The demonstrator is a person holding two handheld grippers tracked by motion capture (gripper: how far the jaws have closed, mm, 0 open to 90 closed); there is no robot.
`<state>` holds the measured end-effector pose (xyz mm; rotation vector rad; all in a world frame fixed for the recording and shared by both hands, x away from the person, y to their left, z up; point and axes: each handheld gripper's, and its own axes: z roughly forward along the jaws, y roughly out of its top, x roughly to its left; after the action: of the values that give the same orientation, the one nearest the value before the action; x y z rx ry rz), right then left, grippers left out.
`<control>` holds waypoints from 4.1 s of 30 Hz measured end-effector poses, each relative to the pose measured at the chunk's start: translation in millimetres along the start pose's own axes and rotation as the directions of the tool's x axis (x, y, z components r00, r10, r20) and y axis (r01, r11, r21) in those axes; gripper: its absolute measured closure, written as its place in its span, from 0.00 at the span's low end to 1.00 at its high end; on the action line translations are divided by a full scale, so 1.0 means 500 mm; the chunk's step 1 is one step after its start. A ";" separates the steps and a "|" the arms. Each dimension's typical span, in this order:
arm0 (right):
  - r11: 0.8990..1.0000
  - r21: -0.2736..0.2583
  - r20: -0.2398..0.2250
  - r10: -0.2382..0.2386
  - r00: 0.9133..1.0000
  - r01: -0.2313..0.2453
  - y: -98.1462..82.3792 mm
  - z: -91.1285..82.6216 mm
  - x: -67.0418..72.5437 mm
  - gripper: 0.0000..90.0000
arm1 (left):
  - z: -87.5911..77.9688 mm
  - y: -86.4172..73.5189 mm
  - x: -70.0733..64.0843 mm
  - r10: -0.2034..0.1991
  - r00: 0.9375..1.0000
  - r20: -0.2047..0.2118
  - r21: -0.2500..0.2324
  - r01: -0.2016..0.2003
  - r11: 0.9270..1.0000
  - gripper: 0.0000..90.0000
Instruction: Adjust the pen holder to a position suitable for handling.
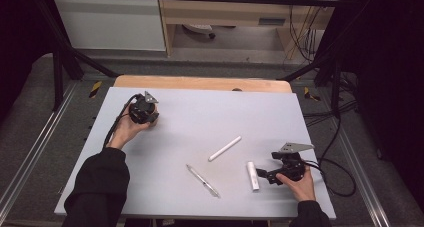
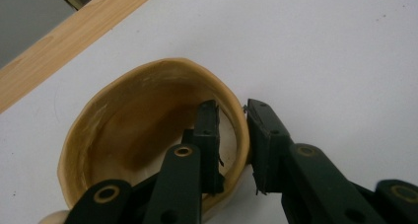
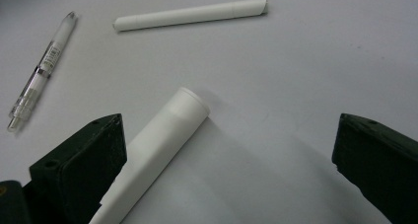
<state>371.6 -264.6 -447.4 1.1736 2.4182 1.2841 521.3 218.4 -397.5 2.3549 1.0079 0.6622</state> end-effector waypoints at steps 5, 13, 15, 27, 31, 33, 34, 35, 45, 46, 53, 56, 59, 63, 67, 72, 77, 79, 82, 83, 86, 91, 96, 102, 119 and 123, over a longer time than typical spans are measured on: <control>1.000 0.000 -0.001 0.000 1.000 0.000 0.000 0.000 0.000 0.01 | -0.003 -0.001 -0.009 -0.003 1.000 -0.013 0.012 0.003 1.000 0.85; 1.000 0.001 -0.001 -0.001 1.000 0.001 0.000 0.000 0.000 0.01 | -0.010 -0.004 -0.017 -0.003 1.000 -0.019 0.028 0.004 1.000 0.87; 1.000 0.001 -0.001 -0.001 1.000 0.001 0.000 -0.001 0.000 0.01 | -0.011 -0.007 -0.018 -0.014 1.000 -0.022 0.017 0.014 1.000 0.87; 1.000 0.003 -0.001 -0.002 1.000 0.002 0.000 -0.001 0.000 0.01 | -0.024 -0.018 -0.017 -0.025 1.000 -0.015 0.007 0.025 1.000 0.89; 1.000 0.003 -0.001 -0.001 1.000 0.001 0.000 -0.001 0.000 0.01 | -0.032 -0.022 -0.019 -0.033 0.999 0.006 -0.006 0.033 0.999 0.89; 1.000 0.003 -0.002 -0.002 1.000 0.002 0.000 -0.001 0.000 0.01 | -0.034 -0.022 -0.020 -0.034 0.999 0.008 -0.007 0.034 0.999 0.89; 1.000 0.003 -0.001 -0.002 1.000 0.002 0.000 -0.001 0.000 0.01 | -0.036 -0.022 -0.021 -0.033 0.999 0.007 -0.007 0.033 0.999 0.89; 1.000 0.004 -0.001 -0.001 1.000 0.001 0.000 -0.001 0.000 0.01 | -0.042 -0.020 -0.024 -0.031 0.999 0.006 -0.015 0.031 0.999 0.89; 1.000 0.004 0.000 -0.002 1.000 0.002 0.000 -0.001 0.000 0.01 | -0.078 -0.006 -0.050 -0.037 0.998 0.043 -0.067 0.040 0.997 0.89; 1.000 0.005 0.000 -0.001 1.000 0.001 0.000 -0.001 0.000 0.01 | -0.081 -0.004 -0.054 -0.039 0.998 0.048 -0.071 0.042 0.997 0.89; 1.000 0.004 0.002 -0.003 1.000 0.003 0.000 -0.001 0.000 0.01 | -0.098 0.010 -0.077 -0.036 0.997 0.068 -0.094 0.042 0.995 0.89; 1.000 0.005 0.002 -0.004 1.000 0.004 0.000 -0.001 0.000 0.01 | -0.104 0.021 -0.098 -0.032 0.996 0.086 -0.111 0.042 0.993 0.90; 1.000 0.004 0.002 -0.003 1.000 0.003 0.000 0.000 0.000 0.01 | -0.105 0.026 -0.110 -0.025 0.995 0.094 -0.112 0.035 0.993 0.90; 1.000 0.004 0.002 -0.004 1.000 0.004 0.000 -0.001 0.000 0.01 | -0.101 0.040 -0.138 -0.013 0.994 0.112 -0.118 0.026 0.993 0.90; 1.000 0.004 0.003 -0.004 1.000 0.004 0.000 -0.001 0.000 0.01 | -0.096 0.052 -0.160 0.000 0.992 0.126 -0.118 0.015 0.993 0.90; 1.000 0.004 0.001 -0.003 1.000 0.003 0.000 0.000 0.000 0.01 | -0.092 0.067 -0.187 0.012 0.989 0.146 -0.114 0.005 0.993 0.90; 1.000 0.005 0.000 -0.004 1.000 0.004 0.000 0.000 0.000 0.01 | -0.088 0.080 -0.215 0.029 0.986 0.162 -0.112 -0.011 0.994 0.90; 1.000 0.005 0.000 -0.004 1.000 0.004 0.000 0.000 0.000 0.01 | -0.087 0.082 -0.221 0.028 0.986 0.167 -0.114 -0.009 0.993 0.90; 1.000 0.005 0.001 -0.006 1.000 0.006 0.000 0.000 0.000 0.01 | -0.084 0.087 -0.240 0.041 0.983 0.180 -0.108 -0.022 0.994 0.90; 1.000 0.005 0.001 -0.006 1.000 0.006 0.000 0.000 0.000 0.01 | -0.084 0.087 -0.240 0.041 0.983 0.180 -0.108 -0.022 0.994 0.90; 1.000 0.009 -0.001 -0.003 1.000 0.003 0.000 0.000 0.000 0.01 | -0.078 0.090 -0.252 0.045 0.981 0.188 -0.101 -0.027 0.995 0.90; 1.000 0.009 -0.001 -0.003 1.000 0.003 0.000 0.000 0.000 0.01 | -0.063 0.095 -0.276 0.057 0.977 0.205 -0.083 -0.040 0.996 0.90; 1.000 0.005 -0.001 -0.005 1.000 0.005 0.000 0.000 0.000 0.01 | -0.057 0.097 -0.284 0.061 0.975 0.212 -0.068 -0.048 0.997 0.90; 1.000 0.009 -0.002 -0.004 1.000 0.004 0.000 0.000 0.000 0.01 | -0.047 0.097 -0.288 0.063 0.973 0.221 -0.039 -0.056 0.998 0.90; 1.000 0.010 -0.002 -0.005 1.000 0.005 0.000 0.000 0.000 0.01 | -0.019 0.113 -0.284 0.019 0.967 0.253 -0.076 0.001 0.997 0.86; 1.000 0.007 -0.001 -0.006 1.000 0.006 0.000 0.000 0.000 0.01 | -0.012 0.117 -0.291 0.028 0.969 0.244 -0.086 -0.007 0.996 0.86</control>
<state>371.3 -264.6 -447.5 1.1663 2.4268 1.2764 459.3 74.7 -392.3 2.3046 0.8339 0.3993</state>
